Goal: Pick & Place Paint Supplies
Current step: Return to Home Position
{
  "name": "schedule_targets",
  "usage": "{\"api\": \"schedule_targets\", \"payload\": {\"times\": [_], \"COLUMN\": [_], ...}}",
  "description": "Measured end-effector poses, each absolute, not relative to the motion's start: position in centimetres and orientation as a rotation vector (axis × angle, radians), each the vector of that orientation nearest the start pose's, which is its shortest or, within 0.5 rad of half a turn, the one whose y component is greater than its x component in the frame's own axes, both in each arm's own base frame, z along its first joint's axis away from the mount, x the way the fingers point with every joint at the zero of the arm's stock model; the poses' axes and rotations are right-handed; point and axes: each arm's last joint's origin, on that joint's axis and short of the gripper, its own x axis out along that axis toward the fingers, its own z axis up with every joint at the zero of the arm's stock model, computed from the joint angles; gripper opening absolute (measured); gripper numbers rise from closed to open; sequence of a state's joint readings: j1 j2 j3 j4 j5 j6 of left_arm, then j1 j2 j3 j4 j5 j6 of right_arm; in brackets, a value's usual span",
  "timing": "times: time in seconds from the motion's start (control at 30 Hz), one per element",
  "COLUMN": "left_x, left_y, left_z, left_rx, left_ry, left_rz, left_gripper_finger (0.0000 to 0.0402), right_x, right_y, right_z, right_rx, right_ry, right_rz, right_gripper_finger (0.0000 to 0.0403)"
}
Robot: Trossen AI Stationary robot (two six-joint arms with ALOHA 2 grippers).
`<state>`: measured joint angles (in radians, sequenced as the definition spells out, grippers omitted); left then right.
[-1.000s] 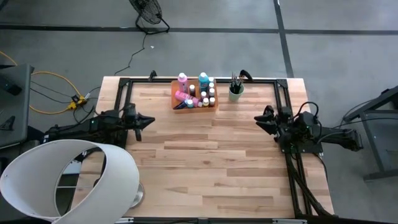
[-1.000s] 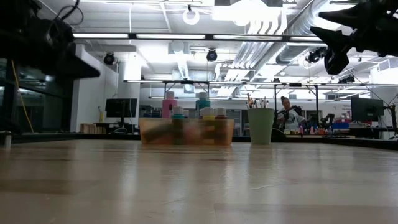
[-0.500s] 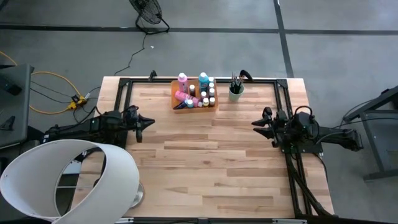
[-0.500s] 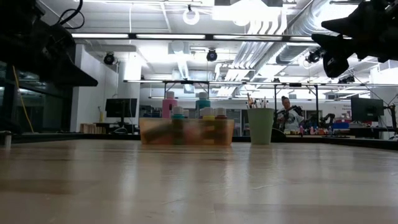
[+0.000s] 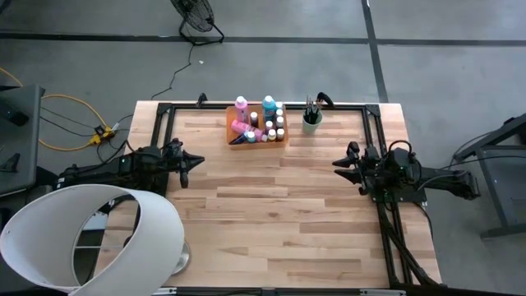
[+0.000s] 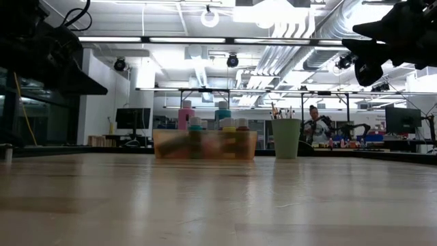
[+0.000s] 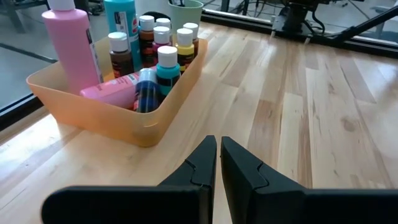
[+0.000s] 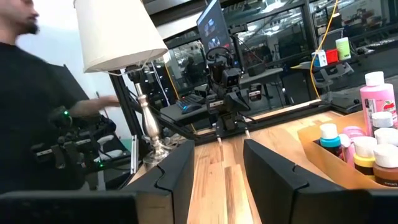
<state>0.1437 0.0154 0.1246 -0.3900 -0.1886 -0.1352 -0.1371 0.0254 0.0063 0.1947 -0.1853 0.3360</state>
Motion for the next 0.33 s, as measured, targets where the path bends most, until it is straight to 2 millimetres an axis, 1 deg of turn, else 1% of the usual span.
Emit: {"api": "schedule_targets", "payload": {"times": [0.33], "left_x": [8.38], "left_y": [1.76], "left_z": [16.68], "left_rx": [-0.127], "left_ry": [0.262], "left_rz": [0.349], "left_gripper_finger": [0.0022], "right_x": [9.68], "right_y": [-0.8], "right_z": [18.18], "right_rx": [0.308], "right_ry": [-0.158], "right_rz": [0.076], "right_gripper_finger": [0.0133]}}
